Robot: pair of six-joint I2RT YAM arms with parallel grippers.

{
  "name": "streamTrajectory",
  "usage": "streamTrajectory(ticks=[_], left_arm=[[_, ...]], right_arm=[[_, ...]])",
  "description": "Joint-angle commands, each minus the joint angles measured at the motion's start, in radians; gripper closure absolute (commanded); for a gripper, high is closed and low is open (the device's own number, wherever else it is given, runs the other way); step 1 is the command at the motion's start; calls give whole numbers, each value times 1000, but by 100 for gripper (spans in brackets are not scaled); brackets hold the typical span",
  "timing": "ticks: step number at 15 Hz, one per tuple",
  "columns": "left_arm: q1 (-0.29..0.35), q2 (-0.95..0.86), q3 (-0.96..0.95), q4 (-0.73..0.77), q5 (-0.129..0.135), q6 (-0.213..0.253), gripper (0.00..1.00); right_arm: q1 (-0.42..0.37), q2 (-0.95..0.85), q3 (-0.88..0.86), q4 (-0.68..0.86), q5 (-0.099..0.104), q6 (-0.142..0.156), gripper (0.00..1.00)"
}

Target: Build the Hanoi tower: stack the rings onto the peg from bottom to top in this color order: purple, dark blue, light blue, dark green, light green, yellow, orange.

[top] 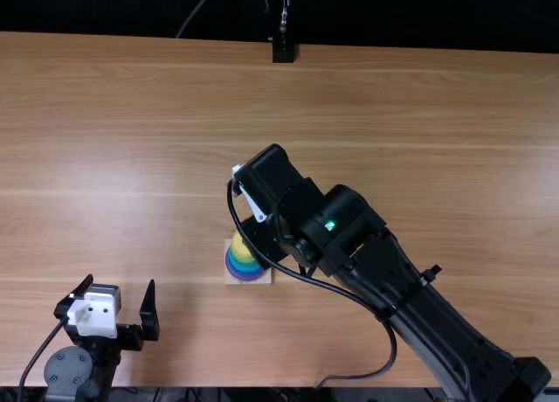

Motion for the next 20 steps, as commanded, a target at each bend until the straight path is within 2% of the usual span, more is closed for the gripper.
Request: streamTrajectory(ticks=[1,6,20], left_arm=[[12,-15,-110,-73,-4,12,0],[12,-15,-110,-73,-4,12,0],[12,-15,-110,-73,-4,12,0]], right_arm=[[22,31,34,0,-2,22,100],[43,40,34,8,-2,24,100],[43,120,17,11,3,26,100]])
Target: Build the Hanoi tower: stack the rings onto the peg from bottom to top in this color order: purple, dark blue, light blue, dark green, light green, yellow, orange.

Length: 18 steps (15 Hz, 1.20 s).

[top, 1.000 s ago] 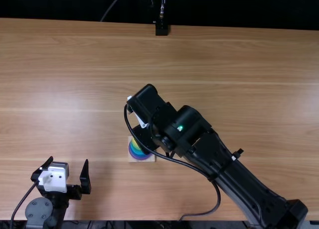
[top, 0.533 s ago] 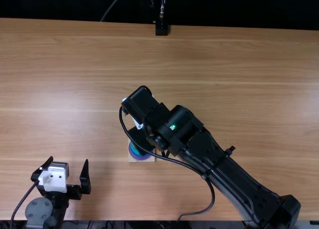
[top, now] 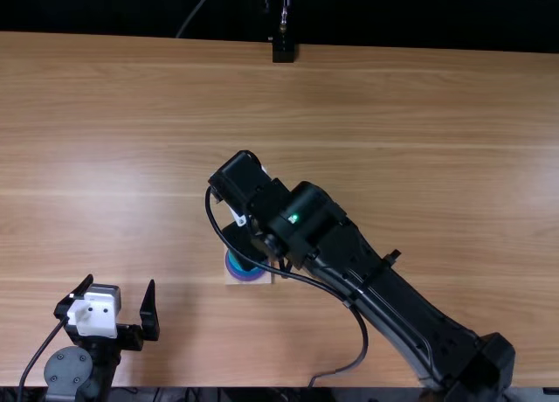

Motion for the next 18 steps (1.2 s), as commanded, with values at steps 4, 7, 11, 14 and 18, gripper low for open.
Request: streamTrajectory(ticks=[4,7,11,14,18], left_arm=[[12,-15,-110,-73,-4,12,0],[12,-15,-110,-73,-4,12,0],[12,-15,-110,-73,-4,12,0],[12,-15,-110,-73,-4,12,0],[12,-15,-110,-73,-4,12,0]], right_arm=[[7,26,19,-5,0,6,69],[7,24,11,-10,5,6,0],[2,12,28,21,2,8,0],[-39,-29,10,87,7,-5,0],[-234,-214,-117,196,0,-9,0]])
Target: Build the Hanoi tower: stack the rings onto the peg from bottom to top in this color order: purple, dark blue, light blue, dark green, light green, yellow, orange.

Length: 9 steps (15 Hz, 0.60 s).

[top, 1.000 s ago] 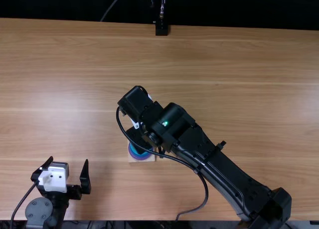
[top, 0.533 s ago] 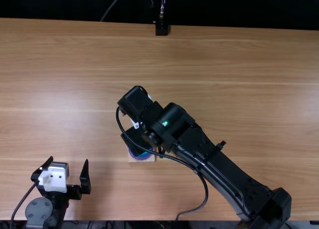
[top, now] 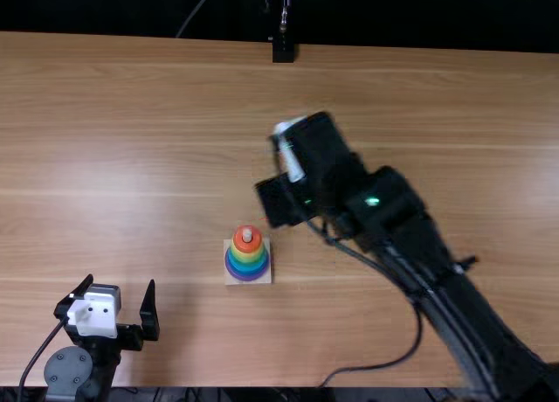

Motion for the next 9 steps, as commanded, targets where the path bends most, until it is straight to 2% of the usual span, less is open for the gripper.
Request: streamTrajectory(ticks=[1,4,6,7,9], left_arm=[[12,-15,-110,-73,-3,12,0],[12,-15,-110,-73,-3,12,0],[12,-15,-110,-73,-3,12,0],[12,-15,-110,-73,-3,12,0],[12,-15,-110,-73,-3,12,0]], right_arm=[[-41,-84,-85,57,1,-2,0],[-187,-301,-381,326,3,-4,0],[-307,-459,-596,556,1,-15,0],[-365,-551,-688,617,1,-20,0],[-457,-743,-863,685,-1,-68,0]])
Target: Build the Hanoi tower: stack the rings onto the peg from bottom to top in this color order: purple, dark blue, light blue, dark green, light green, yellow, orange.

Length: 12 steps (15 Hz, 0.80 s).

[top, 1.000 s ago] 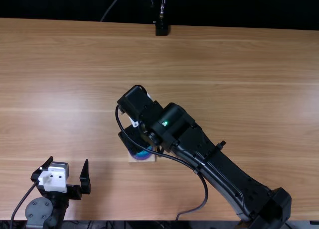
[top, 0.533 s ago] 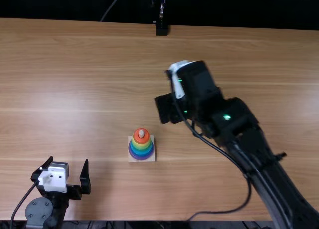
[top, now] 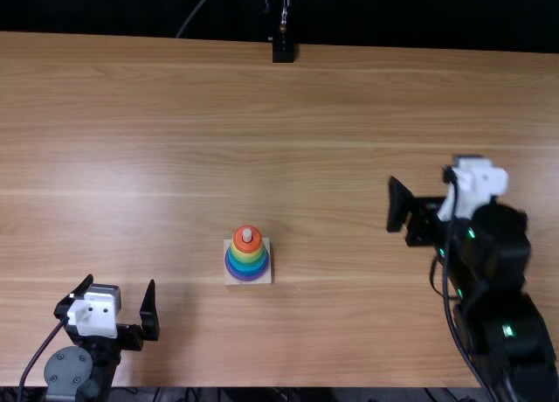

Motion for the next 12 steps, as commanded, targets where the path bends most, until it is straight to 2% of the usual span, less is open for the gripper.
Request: streamTrajectory(ticks=[1,4,8,12], left_arm=[[12,-15,-110,-73,-4,12,0],[12,-15,-110,-73,-4,12,0],[12,-15,-110,-73,-4,12,0],[12,-15,-110,-73,-4,12,0]], right_arm=[[-47,-133,-113,31,0,-52,0],[-85,-456,-378,75,0,-91,0],[-128,-775,-602,58,0,-94,0],[-137,-914,-713,-25,2,-93,0]])
